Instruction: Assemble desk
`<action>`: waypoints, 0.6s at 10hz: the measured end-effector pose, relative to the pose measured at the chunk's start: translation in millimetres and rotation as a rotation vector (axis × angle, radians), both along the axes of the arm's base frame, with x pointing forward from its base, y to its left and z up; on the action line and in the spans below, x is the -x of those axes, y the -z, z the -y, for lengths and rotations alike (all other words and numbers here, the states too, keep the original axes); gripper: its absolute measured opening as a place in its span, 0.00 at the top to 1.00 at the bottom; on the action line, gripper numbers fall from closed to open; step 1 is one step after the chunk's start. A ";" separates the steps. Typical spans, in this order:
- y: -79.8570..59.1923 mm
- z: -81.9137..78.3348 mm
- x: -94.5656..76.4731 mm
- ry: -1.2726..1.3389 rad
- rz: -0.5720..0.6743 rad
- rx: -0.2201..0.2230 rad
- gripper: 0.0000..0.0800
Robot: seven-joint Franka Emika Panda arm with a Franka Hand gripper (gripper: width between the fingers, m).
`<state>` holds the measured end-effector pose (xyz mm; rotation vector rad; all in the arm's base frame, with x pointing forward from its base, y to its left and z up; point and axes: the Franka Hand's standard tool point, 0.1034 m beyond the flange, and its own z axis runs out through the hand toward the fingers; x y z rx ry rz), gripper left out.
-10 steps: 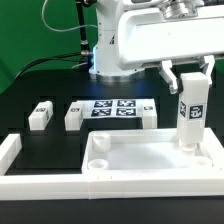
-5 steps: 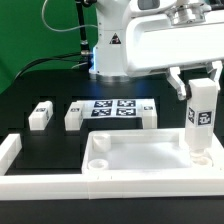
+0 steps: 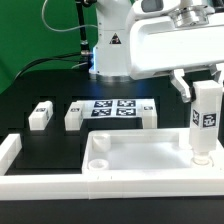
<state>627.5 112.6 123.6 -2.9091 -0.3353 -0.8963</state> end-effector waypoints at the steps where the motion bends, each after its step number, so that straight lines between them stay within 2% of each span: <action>1: 0.9 0.3 -0.9 0.001 0.003 0.000 0.64; 4: 11.8 1.8 3.0 0.002 -0.005 0.002 0.64; 6: 12.4 2.0 1.6 0.006 0.022 0.000 0.64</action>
Offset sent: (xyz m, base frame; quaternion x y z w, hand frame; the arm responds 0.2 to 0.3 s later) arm -0.0064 -0.0026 -0.0120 -0.0055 0.0091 -0.0033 0.9999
